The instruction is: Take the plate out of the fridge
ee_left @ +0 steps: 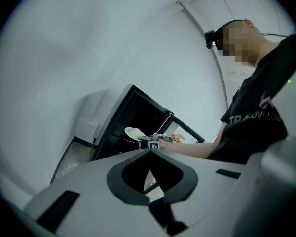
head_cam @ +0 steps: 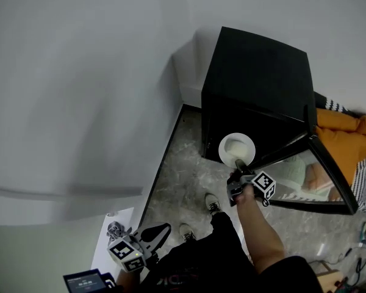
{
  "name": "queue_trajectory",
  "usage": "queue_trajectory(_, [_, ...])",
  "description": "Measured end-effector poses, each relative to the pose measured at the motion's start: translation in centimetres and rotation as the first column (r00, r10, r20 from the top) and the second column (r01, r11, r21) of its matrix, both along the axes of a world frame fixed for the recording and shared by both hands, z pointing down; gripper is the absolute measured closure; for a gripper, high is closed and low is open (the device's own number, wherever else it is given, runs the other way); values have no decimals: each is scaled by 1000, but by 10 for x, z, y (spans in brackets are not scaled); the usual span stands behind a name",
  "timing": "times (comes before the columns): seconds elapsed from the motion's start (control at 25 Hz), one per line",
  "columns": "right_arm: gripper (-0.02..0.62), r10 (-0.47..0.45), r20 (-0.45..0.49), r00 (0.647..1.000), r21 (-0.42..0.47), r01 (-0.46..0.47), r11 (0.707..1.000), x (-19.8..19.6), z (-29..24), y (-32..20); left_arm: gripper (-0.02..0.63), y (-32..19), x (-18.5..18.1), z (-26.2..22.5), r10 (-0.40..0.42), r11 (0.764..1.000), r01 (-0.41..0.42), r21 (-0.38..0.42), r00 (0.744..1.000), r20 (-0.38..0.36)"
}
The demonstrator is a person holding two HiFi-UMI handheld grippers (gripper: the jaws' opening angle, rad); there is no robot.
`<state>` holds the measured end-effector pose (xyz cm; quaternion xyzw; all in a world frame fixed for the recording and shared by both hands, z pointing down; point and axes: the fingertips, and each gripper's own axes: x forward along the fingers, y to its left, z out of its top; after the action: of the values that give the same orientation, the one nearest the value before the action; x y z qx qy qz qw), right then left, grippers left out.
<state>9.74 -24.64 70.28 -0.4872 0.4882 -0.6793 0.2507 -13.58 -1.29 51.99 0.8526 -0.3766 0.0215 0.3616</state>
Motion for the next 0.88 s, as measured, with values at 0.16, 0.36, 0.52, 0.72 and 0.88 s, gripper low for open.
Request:
queue_trajectory(0.16, [569,-5,40,999,21,4,1000,-11,-35,31,606,6,-3,-5,67,997,-67,40,998,1])
queue_trajectory(0.36, [569,-13,42,999,100,9,995,-14,-82,45,606,12,-6,0,163,983,-165,75,986,39])
queue_trajectory(0.52, [569,0,6,1000,196,-1,981,-3,-130,47,606,16,-5,-2,211,972,-213,99,977,30])
queue_trajectory(0.72, [569,18,-6,1000,259,-16,966,-6,-216,41,606,18,-6,-2,235,963,-229,139,972,-27])
queue_trajectory(0.88, [569,59,-62,996,316,-36,948,4,-268,11,606,19,-11,-11,224,962,-212,169,973,-52])
